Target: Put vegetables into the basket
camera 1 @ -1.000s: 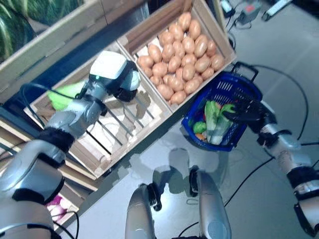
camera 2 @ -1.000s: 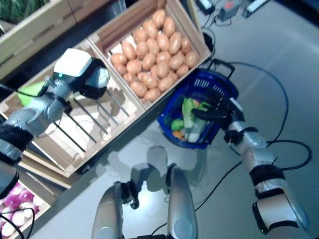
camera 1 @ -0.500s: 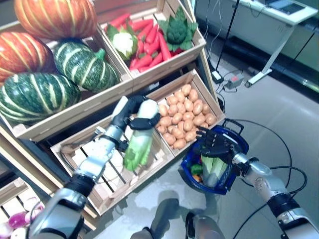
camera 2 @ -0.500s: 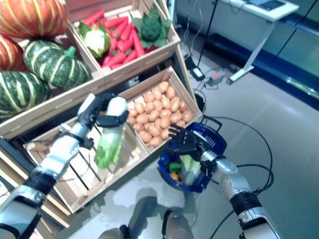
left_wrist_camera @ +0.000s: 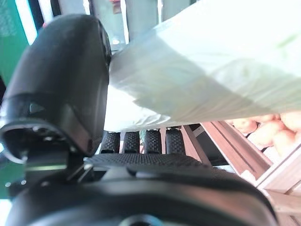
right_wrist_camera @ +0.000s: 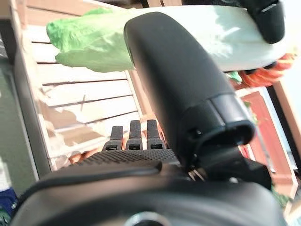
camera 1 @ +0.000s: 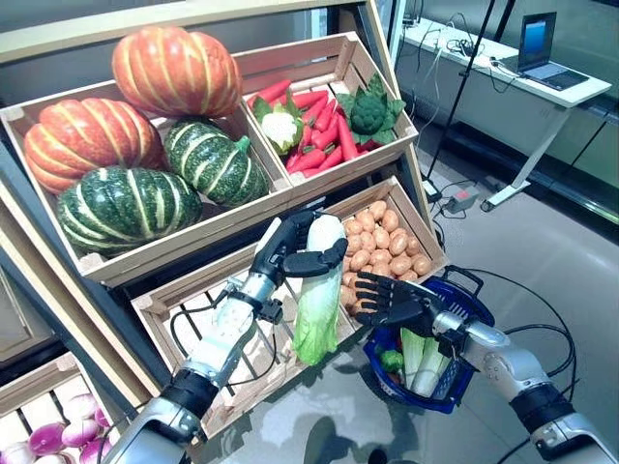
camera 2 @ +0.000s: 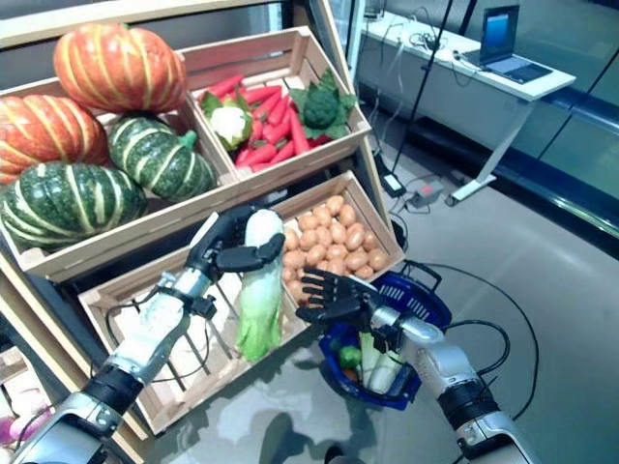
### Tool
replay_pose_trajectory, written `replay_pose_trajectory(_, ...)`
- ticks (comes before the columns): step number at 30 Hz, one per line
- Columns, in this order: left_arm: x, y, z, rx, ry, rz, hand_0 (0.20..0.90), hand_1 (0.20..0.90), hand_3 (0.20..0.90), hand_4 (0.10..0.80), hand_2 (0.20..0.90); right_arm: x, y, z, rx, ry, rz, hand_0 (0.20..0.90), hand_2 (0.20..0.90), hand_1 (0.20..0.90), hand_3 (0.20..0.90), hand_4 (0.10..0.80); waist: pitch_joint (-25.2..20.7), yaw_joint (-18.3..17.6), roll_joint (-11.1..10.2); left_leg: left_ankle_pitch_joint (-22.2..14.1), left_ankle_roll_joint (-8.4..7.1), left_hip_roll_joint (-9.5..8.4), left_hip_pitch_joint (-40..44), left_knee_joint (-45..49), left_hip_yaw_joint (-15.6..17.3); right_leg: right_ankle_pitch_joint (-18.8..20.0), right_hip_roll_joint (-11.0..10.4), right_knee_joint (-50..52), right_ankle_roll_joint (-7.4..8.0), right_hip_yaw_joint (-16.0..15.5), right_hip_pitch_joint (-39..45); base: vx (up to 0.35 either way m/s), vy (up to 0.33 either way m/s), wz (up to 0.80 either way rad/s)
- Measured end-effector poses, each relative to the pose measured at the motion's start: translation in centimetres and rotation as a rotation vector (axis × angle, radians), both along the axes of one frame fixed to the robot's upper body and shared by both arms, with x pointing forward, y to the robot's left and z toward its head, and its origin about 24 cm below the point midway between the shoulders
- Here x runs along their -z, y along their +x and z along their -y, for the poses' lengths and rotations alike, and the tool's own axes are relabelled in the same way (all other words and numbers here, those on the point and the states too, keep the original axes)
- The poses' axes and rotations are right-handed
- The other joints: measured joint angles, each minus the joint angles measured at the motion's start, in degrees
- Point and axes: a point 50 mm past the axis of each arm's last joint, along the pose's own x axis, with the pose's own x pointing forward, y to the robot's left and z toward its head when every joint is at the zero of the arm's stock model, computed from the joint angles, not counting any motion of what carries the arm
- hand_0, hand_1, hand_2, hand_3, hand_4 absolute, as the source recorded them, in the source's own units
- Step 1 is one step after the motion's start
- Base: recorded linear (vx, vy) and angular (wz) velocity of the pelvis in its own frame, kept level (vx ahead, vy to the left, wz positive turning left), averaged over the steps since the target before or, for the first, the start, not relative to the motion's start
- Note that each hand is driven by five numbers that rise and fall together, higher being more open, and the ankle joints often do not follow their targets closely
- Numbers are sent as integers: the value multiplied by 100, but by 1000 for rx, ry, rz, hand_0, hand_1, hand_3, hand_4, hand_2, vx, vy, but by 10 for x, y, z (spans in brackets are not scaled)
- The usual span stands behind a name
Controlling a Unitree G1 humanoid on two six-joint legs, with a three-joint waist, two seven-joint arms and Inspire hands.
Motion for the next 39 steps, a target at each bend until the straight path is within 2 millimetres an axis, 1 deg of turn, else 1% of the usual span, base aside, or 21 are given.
replay_pose_trajectory(2, 8, -5, 4, 22, -21, -30, 300, 300, 300, 400, 300, -2, -2, -8, -35, 7, -5, 900, 900, 900, 900, 800, -24, 2, -36, 32, 15, -45, 15, -51, 11, 89, -3, -141, 4, 12, 51, 18, -5, -2)
replay_pose_trajectory(5, 16, -11, 12, 69, -21, -60, 300, 300, 300, 400, 300, -3, -5, -14, -91, 22, -22, 900, 900, 900, 900, 800, -38, 10, -58, 53, 17, -57, 54, -76, 12, 119, -5, -181, 6, 16, 92, 10, 0, 0)
replay_pose_trajectory(9, 18, -13, 16, 93, -21, -65, 300, 300, 300, 400, 300, -4, -8, -19, -145, 37, -48, 900, 900, 900, 900, 800, -55, 66, -86, 68, 8, -50, 96, -86, 20, 126, 8, -181, -4, 26, 125, 8, -1, 0)
replay_pose_trajectory(14, 18, -14, 21, 117, -40, -71, 300, 300, 300, 400, 300, -2, -15, -30, -214, 107, -105, 900, 900, 900, 900, 800, -79, 135, -117, 76, 8, -49, 146, -88, 6, 127, 9, -181, -6, 15, 188, 3, -1, 1)
replay_pose_trajectory(18, 18, -15, 19, 112, -53, -78, 300, 300, 300, 400, 300, -1, -15, -31, -215, 110, -107, 900, 900, 900, 900, 800, -107, 182, -158, 90, 11, -53, 145, -91, -13, 128, 4, -181, -6, 13, 194, 4, -1, 1)
replay_pose_trajectory(23, 20, -16, 20, 114, -54, -85, 300, 300, 300, 400, 300, -1, -15, -32, -223, 105, -128, 900, 900, 900, 900, 800, -109, 204, -161, 93, 9, -51, 149, -91, -17, 129, 5, -181, -8, 10, 203, 0, 0, 0)
replay_pose_trajectory(30, 23, -18, 23, 135, -74, -105, 300, 300, 300, 400, 300, 2, -12, -37, -246, 84, -172, 900, 900, 900, 900, 800, -115, 237, -168, 99, 5, -50, 205, -90, -43, 129, 3, -181, -8, -8, 274, -1, -1, 0)
replay_pose_trajectory(32, 24, -19, 25, 142, -118, -122, 300, 300, 300, 400, 300, 7, -12, -39, -230, 128, -204, 900, 900, 900, 900, 800, -147, 270, -187, 111, 2, -49, 199, -90, -75, 129, 3, -181, -9, -9, 282, -11, -14, 7)
replay_pose_trajectory(37, 25, -19, 26, 151, -184, -144, 300, 300, 300, 400, 300, 17, -13, -52, -200, 248, -271, 900, 900, 900, 900, 800, -224, 290, -218, 154, 5, -52, 170, -91, -168, 128, -4, -181, -9, -14, 300, -17, -12, 9)
replay_pose_trajectory(38, 25, -20, 25, 146, -193, -148, 300, 300, 300, 400, 300, 18, -12, -54, -200, 254, -276, 858, 858, 858, 858, 772, -226, 293, -216, 166, 6, -54, 166, -93, -178, 128, -8, -181, -9, -15, 303, -13, 2, 6)
replay_pose_trajectory(39, 26, -20, 24, 142, -197, -152, 300, 300, 300, 400, 300, 19, -12, -56, -199, 259, -286, 399, 399, 399, 399, 466, -229, 303, -215, 176, 6, -56, 165, -93, -191, 129, -17, -181, -9, -19, 312, -11, 2, 8)
